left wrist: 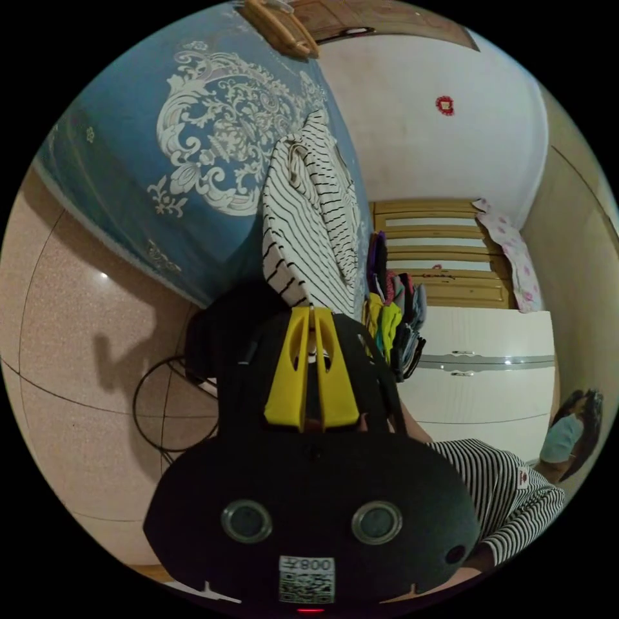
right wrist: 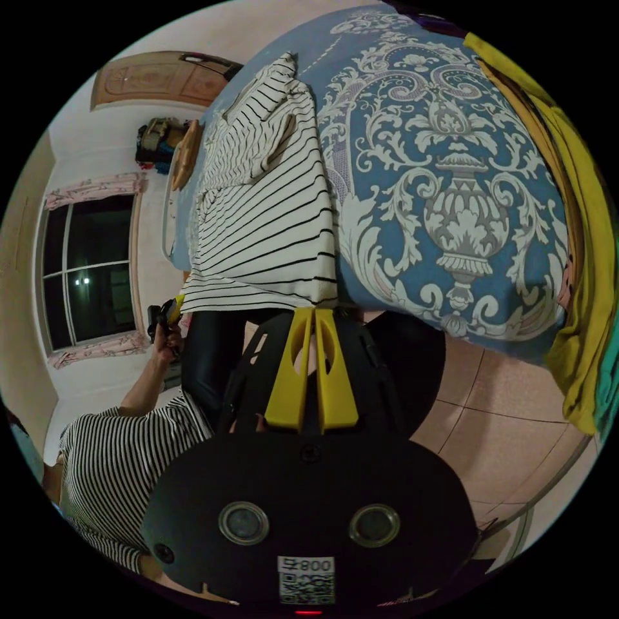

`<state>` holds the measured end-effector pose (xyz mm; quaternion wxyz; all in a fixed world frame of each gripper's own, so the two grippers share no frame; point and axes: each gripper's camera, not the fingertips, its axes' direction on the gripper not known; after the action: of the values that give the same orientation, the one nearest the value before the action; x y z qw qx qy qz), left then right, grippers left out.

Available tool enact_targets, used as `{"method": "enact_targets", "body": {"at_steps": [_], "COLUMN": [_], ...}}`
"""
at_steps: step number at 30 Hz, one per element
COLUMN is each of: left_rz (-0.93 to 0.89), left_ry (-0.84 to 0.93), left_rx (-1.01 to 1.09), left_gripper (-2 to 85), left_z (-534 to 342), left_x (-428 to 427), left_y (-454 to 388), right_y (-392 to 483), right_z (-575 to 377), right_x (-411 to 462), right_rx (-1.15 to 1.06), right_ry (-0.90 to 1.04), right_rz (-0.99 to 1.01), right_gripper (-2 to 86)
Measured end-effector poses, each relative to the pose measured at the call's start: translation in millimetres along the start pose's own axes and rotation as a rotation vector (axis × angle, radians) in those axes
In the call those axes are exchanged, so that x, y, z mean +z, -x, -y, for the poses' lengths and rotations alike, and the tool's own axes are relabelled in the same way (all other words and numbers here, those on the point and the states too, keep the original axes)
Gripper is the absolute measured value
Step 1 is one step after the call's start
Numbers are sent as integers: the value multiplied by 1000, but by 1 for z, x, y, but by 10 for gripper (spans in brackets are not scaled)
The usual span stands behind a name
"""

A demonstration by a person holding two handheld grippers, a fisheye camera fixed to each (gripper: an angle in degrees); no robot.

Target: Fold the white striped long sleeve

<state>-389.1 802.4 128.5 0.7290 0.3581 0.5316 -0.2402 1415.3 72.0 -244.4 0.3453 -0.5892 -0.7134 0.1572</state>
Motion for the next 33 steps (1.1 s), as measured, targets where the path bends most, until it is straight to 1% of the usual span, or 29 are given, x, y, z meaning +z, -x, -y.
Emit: {"method": "enact_targets", "body": {"at_steps": [8, 14, 26, 33], "left_rz": [-86, -109, -150, -190], "left_ry": [-36, -47, -55, -56], "left_rx": [70, 88, 115, 121], "left_gripper": [9, 8, 8, 7], "left_z": [-35, -61, -110, -135], "left_x": [-26, -43, -75, -100], "left_y": [-17, -21, -27, -31], "right_y": [15, 26, 40, 44], "right_z": [-47, -76, -123, -154], "right_x": [-46, -72, -98, -114], "right_rx": [-86, -135, -179, -202], "right_ry": [-78, -109, -87, -28], "right_rz": [110, 157, 182, 186], "right_gripper": [2, 2, 1, 1]}}
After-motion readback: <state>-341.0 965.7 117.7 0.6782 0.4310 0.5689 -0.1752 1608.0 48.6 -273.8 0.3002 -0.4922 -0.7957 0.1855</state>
